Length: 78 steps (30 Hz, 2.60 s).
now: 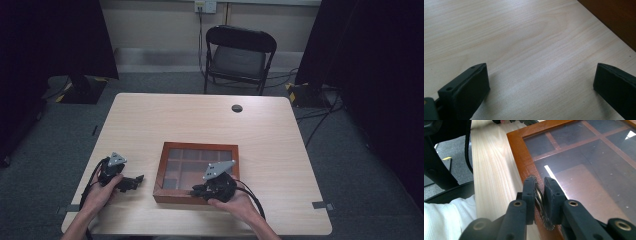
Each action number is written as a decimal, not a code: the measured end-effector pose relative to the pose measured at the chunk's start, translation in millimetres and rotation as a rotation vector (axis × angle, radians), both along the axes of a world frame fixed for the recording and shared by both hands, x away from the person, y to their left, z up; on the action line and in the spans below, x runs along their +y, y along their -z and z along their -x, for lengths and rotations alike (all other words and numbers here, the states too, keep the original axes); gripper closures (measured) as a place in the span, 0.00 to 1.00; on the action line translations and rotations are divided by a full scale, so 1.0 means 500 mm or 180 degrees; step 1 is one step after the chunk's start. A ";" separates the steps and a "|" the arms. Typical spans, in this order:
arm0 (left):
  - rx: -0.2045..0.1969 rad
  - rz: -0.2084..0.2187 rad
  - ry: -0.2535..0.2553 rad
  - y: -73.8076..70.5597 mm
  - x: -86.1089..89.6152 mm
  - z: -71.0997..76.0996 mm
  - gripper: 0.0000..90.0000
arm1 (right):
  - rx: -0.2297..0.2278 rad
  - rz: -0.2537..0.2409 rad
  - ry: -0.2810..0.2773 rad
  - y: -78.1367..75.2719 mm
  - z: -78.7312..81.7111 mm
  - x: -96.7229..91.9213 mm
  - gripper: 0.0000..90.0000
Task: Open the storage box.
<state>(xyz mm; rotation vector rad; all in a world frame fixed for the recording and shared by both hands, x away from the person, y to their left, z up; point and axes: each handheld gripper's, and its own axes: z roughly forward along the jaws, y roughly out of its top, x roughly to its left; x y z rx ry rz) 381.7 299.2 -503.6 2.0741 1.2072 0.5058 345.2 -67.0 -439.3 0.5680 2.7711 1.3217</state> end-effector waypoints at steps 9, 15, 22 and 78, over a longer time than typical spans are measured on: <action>0.0001 -0.0001 0.0000 0.000 0.000 0.000 0.00 | -0.0025 0.0052 -0.0038 -0.004 -0.001 0.003 0.90; 0.0001 0.0001 0.0002 0.000 0.000 0.000 0.00 | 0.0001 0.0077 -0.0054 -0.006 -0.002 0.003 0.91; 0.0001 -0.0001 0.0002 0.000 0.000 0.000 0.00 | 0.0008 0.0093 -0.0053 -0.007 -0.003 0.003 0.91; 0.0001 0.0000 0.0001 0.000 0.000 0.000 0.00 | 0.0027 -0.0052 -0.0086 -0.074 -0.020 -0.011 0.91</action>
